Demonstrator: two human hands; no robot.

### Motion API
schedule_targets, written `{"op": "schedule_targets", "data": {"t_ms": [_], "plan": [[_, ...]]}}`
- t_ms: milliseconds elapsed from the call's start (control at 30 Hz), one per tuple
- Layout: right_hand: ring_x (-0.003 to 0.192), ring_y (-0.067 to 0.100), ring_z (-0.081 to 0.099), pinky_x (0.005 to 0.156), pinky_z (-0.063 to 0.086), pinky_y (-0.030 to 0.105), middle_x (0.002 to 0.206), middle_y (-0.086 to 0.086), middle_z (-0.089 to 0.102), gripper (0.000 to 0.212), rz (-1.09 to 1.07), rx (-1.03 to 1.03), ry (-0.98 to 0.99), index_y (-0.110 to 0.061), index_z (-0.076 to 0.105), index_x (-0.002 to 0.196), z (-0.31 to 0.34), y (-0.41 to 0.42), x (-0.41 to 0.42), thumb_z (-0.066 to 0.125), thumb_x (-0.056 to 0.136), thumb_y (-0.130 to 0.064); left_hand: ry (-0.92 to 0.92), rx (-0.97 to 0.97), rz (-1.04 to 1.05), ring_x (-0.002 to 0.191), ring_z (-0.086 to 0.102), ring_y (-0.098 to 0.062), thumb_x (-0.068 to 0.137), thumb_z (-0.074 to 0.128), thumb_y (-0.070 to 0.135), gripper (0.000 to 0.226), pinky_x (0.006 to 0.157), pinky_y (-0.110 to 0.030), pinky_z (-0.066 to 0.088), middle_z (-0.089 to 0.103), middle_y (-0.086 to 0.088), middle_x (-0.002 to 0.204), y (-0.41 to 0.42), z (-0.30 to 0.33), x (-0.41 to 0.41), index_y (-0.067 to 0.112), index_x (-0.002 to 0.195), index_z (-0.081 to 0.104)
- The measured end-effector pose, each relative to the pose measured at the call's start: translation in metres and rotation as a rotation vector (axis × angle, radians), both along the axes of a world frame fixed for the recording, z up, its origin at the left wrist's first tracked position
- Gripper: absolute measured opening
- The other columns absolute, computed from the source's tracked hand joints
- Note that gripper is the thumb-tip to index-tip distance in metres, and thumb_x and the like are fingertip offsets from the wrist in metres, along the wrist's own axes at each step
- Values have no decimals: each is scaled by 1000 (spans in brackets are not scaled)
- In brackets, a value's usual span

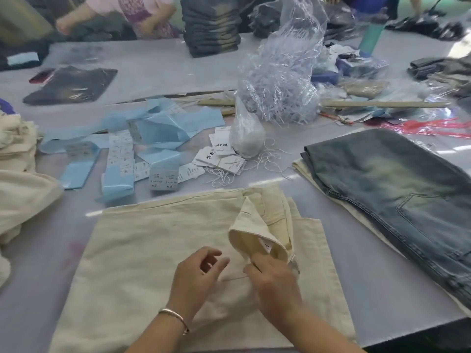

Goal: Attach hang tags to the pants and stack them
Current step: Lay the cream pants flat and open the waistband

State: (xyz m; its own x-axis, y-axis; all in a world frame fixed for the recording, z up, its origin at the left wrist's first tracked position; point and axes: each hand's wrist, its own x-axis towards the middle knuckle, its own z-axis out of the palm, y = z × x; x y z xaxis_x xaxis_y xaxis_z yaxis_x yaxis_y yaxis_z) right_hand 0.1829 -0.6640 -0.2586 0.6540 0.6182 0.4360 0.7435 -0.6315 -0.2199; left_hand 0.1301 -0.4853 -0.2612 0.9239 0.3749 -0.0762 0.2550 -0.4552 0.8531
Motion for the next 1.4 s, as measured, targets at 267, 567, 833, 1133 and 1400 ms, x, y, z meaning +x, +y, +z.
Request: {"op": "schedule_targets", "data": {"t_ms": [267,567,833,1133,1400], "plan": [[68,22,59,59,49,34,74,4,62,16,44,253,136,-7,68,82,-4,-25,-1,52,78,-5,-17,-68,8,57,47,-11,84,60,5,9,60,-38,44,53,8,62,-48,7,59,13,85,56],[109,17,47,96,37,26,121,5,57,63,-381,396,289,-12,53,128,8,-47,38,80,71,-13,-176,10,56,45,59,-12,87,65,10,44,49,-36,49,59,2,60,-53,-1,48,41,90,35],[69,7,54,59,34,18,74,-10,69,22,-305,348,558,-22,76,79,17,-28,67,64,76,-4,-346,389,-46,61,56,-2,81,76,36,20,46,-19,45,53,9,104,-52,-4,31,23,80,61],[65,26,60,66,37,36,62,0,65,11,-193,210,328,-11,70,67,29,-17,54,60,66,-8,-20,-203,119,62,46,-6,75,60,66,49,58,-16,35,47,7,72,-50,33,41,26,47,57],[64,23,63,68,35,32,67,-4,70,19,-193,324,334,-15,76,75,28,-14,53,66,63,-5,23,-510,201,73,52,-8,85,71,17,24,64,-18,42,57,-3,88,-48,27,33,18,62,74]]}}
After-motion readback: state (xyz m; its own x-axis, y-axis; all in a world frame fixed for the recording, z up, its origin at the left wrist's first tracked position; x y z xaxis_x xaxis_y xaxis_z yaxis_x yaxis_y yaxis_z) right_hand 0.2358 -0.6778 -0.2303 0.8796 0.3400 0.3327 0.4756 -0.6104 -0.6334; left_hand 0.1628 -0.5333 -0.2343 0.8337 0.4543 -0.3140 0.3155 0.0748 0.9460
